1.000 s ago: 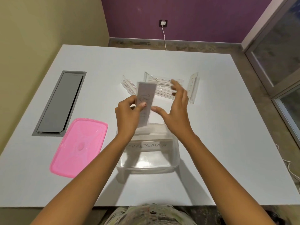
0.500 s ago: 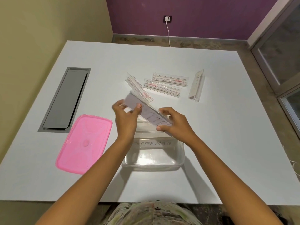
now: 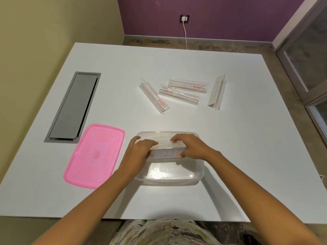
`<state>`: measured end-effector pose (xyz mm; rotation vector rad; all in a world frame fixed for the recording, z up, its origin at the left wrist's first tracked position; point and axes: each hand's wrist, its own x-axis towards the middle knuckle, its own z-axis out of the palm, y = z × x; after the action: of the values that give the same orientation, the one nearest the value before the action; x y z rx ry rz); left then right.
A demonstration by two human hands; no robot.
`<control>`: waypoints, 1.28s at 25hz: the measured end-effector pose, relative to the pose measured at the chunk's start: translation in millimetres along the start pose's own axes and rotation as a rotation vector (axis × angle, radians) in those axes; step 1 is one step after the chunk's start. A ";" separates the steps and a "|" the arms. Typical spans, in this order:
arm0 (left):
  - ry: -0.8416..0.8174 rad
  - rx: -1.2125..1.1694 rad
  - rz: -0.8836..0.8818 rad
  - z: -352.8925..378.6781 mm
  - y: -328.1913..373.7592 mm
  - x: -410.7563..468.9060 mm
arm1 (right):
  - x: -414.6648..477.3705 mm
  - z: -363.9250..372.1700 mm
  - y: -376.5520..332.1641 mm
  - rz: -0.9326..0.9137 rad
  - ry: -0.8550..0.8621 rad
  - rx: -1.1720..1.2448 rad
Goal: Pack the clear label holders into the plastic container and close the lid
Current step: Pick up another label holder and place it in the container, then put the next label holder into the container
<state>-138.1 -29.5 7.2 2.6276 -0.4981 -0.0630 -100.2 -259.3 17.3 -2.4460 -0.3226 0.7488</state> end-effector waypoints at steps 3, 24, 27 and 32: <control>-0.009 0.036 -0.007 9.7 -2.6 -0.2 | 6.8 9.0 4.8 0.024 -0.016 -0.014; 0.016 -0.356 -0.408 -13.4 -51.9 53.8 | 95.3 -42.3 -21.5 0.075 0.582 0.261; -0.044 -0.420 -0.397 -10.0 -48.1 52.2 | 126.4 -52.4 -24.0 0.103 0.599 0.289; -0.132 -0.472 -0.405 -11.1 -48.7 55.8 | 173.5 -56.6 -22.5 0.143 0.477 0.272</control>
<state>-68.3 -4.4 -2.6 2.2230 0.0214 -0.4298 72.4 -200.9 -7.4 -2.3089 0.1304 0.2259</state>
